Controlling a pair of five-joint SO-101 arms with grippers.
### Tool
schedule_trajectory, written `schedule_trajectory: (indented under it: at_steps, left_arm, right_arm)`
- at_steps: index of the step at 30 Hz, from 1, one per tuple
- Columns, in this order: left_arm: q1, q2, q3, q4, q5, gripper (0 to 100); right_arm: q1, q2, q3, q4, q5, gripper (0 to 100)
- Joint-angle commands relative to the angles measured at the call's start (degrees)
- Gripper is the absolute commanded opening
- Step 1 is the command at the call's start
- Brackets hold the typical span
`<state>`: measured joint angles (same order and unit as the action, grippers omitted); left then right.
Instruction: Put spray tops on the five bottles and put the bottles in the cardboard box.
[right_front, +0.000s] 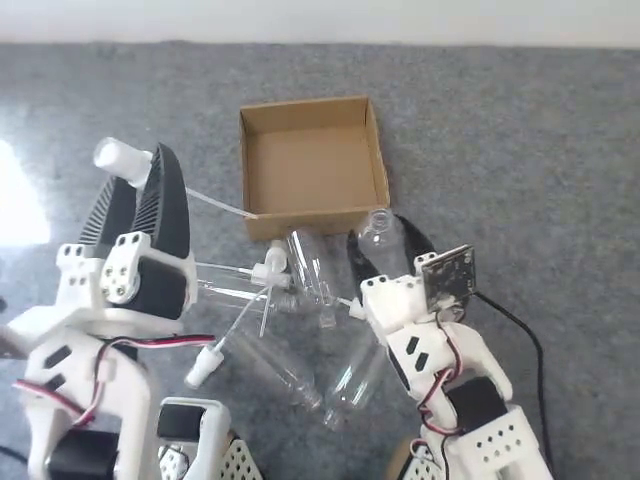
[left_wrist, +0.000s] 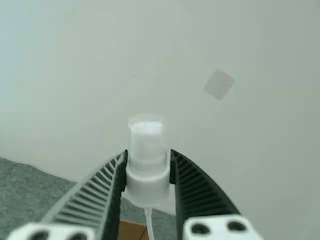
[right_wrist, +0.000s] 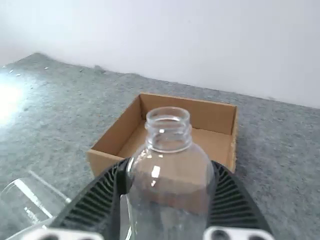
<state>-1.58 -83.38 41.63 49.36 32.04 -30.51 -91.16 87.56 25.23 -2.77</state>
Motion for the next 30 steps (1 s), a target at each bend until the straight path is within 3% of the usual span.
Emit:
schedule_trajectory:
  at_steps: [1, 7, 17, 30]
  left_arm:
    - [0.26, -0.44, -0.22, -0.09, 0.44, 1]
    - [0.26, -0.44, -0.22, 0.00, 0.44, 1]
    - [0.26, -0.44, -0.22, 0.18, 0.70, 1]
    - [2.20, -0.53, -0.13, 0.26, 2.29, 1]
  right_arm:
    - [-5.23, -0.84, -0.70, -1.36, 8.26, 10.9]
    - [-11.91, -0.40, -0.70, -2.59, 13.27, 10.8]
    - [-12.18, -0.22, 9.41, -17.80, 13.27, 10.8]
    - [-12.26, -0.22, 9.32, -16.48, 12.92, 10.8]
